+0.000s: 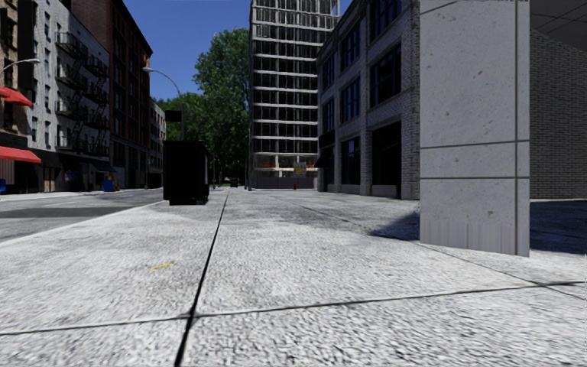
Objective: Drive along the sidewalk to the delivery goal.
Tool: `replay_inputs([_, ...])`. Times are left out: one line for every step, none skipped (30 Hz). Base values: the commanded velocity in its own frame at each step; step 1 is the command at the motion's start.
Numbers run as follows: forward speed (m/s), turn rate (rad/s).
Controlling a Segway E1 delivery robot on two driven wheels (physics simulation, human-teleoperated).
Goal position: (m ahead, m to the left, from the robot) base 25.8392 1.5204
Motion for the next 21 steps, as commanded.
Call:
replay_inputs([2.00,0.00])
replay_inputs([2.00,0.00])
replay_inputs([2.00,0.00])
replay_inputs([2.00,0.00])
replay_inputs([2.00,0.00])
replay_inputs([2.00,0.00])
replay_inputs([2.00,0.00])
replay_inputs([2.00,0.00])
replay_inputs([2.00,0.00])
replay_inputs([2.00,0.00])
replay_inputs([2.00,0.00])
replay_inputs([2.00,0.00])
replay_inputs([2.00,0.00])
replay_inputs([2.00,0.00])
replay_inputs([2.00,0.00])
replay_inputs([2.00,0.00])
replay_inputs([2.00,0.00])
replay_inputs([2.00,0.00])
replay_inputs([2.00,0.00])
replay_inputs([2.00,0.00])
replay_inputs([2.00,0.00])
